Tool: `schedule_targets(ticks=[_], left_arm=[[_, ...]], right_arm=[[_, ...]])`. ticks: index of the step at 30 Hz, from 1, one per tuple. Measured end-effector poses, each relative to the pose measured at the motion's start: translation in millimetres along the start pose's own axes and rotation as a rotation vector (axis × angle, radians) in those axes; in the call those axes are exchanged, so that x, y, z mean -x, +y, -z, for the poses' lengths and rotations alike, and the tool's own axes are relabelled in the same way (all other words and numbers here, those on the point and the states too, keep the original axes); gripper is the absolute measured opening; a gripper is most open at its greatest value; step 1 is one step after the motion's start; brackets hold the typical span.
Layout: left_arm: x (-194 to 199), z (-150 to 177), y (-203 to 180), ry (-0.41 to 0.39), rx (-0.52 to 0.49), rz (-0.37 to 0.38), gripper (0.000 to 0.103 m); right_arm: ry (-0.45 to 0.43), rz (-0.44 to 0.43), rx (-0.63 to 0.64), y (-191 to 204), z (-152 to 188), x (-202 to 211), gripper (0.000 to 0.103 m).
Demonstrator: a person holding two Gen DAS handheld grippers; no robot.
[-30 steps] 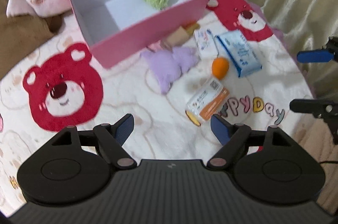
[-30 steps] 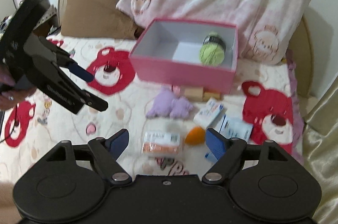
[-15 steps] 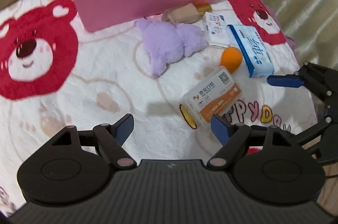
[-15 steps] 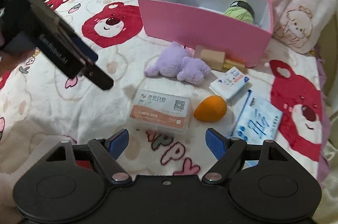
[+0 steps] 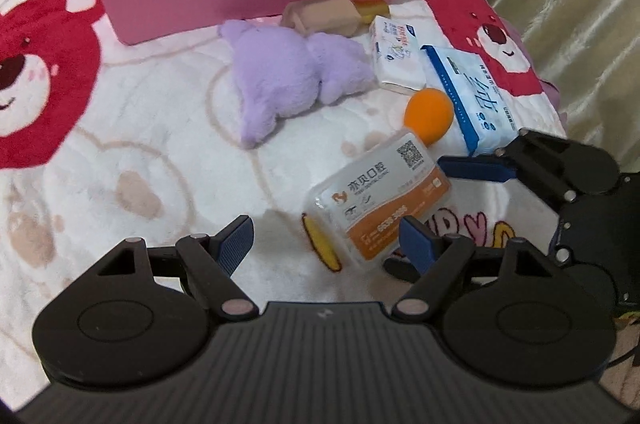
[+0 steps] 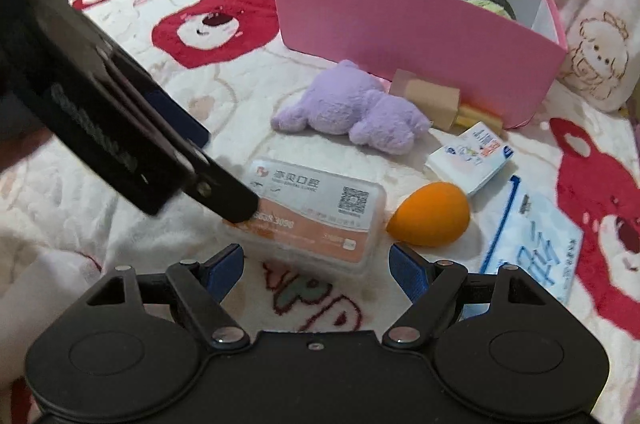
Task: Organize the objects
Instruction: 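Move the left gripper to the white-orange floss box and grasp it, then lift the floss box into the pink box and open the left gripper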
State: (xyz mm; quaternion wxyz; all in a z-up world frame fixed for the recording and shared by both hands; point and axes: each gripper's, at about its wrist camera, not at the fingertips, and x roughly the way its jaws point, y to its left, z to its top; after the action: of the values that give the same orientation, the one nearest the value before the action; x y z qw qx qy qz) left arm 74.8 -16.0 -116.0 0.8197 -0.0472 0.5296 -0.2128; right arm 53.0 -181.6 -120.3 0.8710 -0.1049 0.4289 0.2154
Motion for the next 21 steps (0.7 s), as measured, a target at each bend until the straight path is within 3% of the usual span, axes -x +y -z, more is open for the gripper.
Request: schedule_targets(ticks=[5,9,15,21], left_arm=[[-15,2,5,0.004,0.074,0.057,0.072],[-22,3,11,-0.011,0.17,0.131,0.059],[-18,6,0,-0.046,0.151,0.103,0.058],[-5,14,-10,-0.024,0.106,0.083,0.058]], right_arm=[[0.011,-0.013,-0.007,3,2,-15,0.084],[0.009,-0.007,-0.038,2,5,-23,0.084],[0.008,0.027,-0.074,8,3,-19,0.087],[0.065,0.031,-0.121,20,-3,-5,0.087]])
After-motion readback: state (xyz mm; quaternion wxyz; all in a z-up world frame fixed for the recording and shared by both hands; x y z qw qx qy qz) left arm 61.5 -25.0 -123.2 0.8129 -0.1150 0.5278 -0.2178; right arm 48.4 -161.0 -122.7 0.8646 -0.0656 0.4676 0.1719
